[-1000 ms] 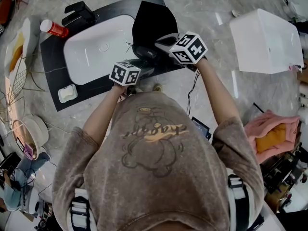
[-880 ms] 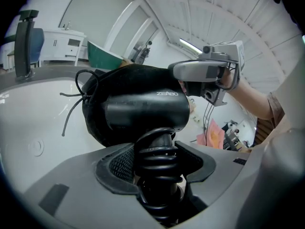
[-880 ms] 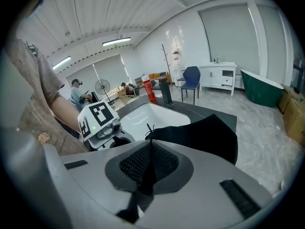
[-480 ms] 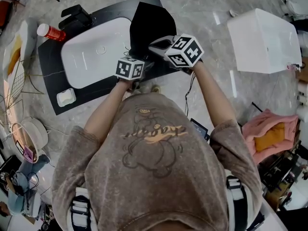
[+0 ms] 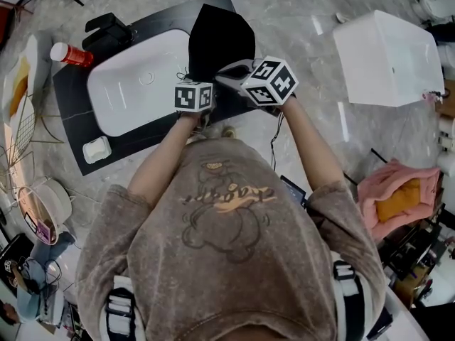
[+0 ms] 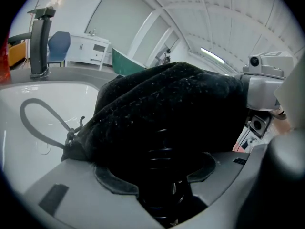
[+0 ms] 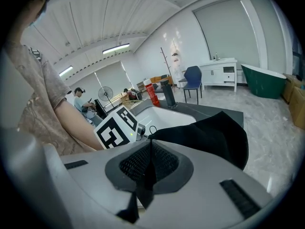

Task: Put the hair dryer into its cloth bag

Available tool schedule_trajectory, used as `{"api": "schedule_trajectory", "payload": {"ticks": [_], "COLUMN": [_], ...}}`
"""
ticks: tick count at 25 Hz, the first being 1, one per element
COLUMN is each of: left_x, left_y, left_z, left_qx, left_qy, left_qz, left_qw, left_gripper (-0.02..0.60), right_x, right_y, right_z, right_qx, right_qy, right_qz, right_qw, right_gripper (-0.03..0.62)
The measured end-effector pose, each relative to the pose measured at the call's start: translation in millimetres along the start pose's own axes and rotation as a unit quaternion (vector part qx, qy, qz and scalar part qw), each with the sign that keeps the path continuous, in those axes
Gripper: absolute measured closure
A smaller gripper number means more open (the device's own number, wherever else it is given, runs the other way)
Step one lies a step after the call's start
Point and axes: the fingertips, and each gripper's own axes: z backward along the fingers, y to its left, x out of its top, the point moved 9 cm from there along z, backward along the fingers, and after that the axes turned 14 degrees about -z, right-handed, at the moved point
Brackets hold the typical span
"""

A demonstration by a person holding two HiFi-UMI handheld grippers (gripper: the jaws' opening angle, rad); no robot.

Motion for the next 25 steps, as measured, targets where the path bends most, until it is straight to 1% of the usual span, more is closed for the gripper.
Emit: {"api": "schedule_trajectory", "payload": {"ticks": [6, 10, 14, 20, 25], "left_x": [-1.4, 1.4, 2.6, -1.0, -3.5], "left_y": [3.0, 7.6, 6.7, 1.4, 2.8], "left_z": [-9.5, -13.5, -16.8, -23.9, -25.4], "left_qx": [0.028, 0.039, 0.042, 0.045, 0.042], "left_qy": [-0.001, 0.000, 0.002, 0.010, 0.007], "left_qz": [-0.018, -0.007, -0.010, -0.033, -0.031], "left_qw": [0.9995, 0.9992, 0.9991, 0.9984, 0.9986], "left_gripper": [0.324, 0.324, 0.324, 0.317, 0.318], "right_x": [-5.3, -7.7, -10.7, -11.6, -15.0], "right_y": [-5.5, -7.0, -8.1, -9.7, -11.3], "right_z": [0.7, 1.1, 1.5, 3.7, 3.8], "right_qx": [-0.006, -0.010, -0.012, -0.018, -0.020], "right_qy": [-0.003, -0.006, -0.009, -0.013, -0.014], "right_qz": [-0.014, -0.020, -0.026, -0.031, -0.034], "right_qw": [1.000, 1.000, 1.000, 0.999, 0.999], "right_gripper": [0.583, 0.583, 0.583, 0.583, 0.582]}}
